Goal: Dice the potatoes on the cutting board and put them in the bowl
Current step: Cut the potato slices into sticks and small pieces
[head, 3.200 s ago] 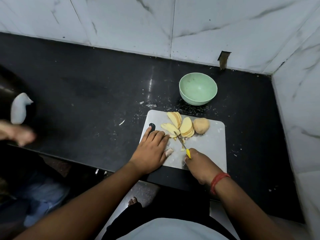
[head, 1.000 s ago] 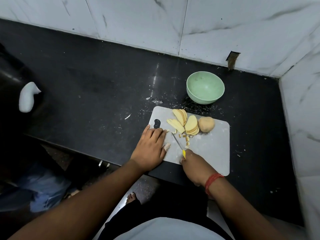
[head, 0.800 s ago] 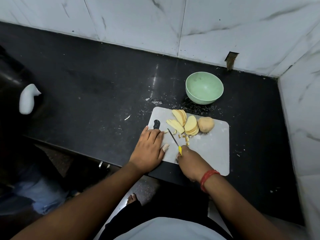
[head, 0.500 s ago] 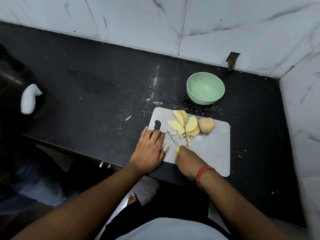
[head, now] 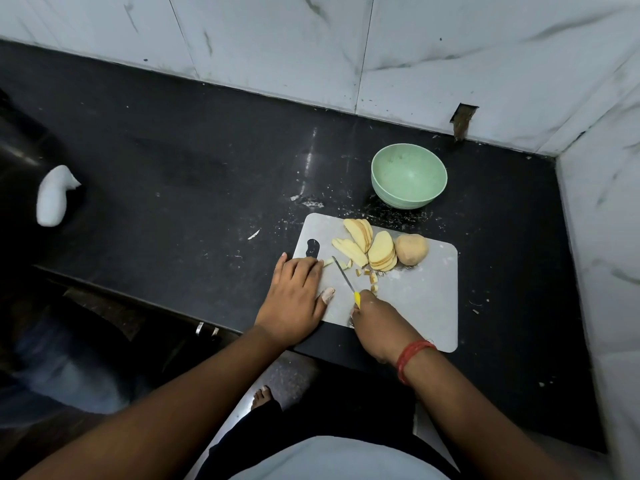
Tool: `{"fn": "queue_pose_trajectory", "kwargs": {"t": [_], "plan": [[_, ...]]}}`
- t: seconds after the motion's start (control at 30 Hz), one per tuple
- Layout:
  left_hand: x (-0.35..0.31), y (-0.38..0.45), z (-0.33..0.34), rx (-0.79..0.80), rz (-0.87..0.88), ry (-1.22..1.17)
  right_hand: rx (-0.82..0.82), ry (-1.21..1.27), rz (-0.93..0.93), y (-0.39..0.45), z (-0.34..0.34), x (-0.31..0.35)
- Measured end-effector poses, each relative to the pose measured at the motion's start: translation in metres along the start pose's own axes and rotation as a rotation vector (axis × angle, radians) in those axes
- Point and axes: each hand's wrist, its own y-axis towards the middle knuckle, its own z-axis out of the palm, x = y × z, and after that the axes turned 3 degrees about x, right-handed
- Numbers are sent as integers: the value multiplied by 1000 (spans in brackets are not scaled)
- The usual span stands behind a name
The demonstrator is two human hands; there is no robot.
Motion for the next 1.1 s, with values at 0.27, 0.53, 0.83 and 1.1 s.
{"fn": "queue_pose_trajectory", "kwargs": {"t": [0.27,0.53,0.83,1.1], "plan": [[0,1,1,22,-15,13,87,-65,55,12,4,9],[0,2,-1,29,11,2,83,-88,58,3,7,-10],[2,-3,-2,7,-46,-36,27,-20,-13,0,2,3],[1,-3,-3,-2,-37,-27,73,-51,43,6,5,11]]}}
